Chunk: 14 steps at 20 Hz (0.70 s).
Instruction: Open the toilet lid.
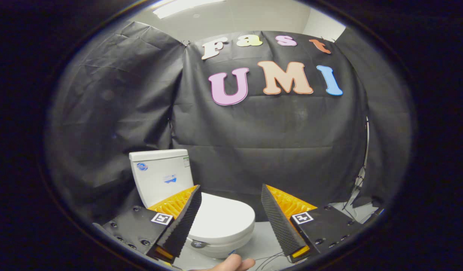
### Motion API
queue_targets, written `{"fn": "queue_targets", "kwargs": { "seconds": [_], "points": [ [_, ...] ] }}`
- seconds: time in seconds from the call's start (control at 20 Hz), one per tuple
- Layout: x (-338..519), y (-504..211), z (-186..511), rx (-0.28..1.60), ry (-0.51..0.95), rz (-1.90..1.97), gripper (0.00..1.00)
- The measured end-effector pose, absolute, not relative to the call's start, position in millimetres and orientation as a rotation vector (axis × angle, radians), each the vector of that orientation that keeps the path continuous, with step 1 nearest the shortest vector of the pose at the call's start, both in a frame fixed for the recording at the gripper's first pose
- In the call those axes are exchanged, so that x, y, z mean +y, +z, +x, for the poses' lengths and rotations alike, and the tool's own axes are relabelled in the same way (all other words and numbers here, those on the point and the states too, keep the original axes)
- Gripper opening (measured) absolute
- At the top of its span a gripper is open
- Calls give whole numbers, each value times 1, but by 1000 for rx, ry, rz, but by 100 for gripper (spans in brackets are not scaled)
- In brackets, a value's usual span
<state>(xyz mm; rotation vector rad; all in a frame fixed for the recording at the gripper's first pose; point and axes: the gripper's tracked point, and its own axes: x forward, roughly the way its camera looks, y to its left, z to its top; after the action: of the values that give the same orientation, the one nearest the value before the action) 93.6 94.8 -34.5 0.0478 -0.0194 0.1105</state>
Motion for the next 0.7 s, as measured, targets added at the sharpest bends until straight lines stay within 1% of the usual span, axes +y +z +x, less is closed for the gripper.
{"fn": "queue_targets", "kwargs": {
  "seconds": [0.2, 0.4, 0.7],
  "points": [
    [115, -68, 88, 2, 105, 95, 99],
    [122, -83, 79, -23, 85, 139, 99],
    [135, -108, 74, 12, 87, 172, 99]
  ]
}}
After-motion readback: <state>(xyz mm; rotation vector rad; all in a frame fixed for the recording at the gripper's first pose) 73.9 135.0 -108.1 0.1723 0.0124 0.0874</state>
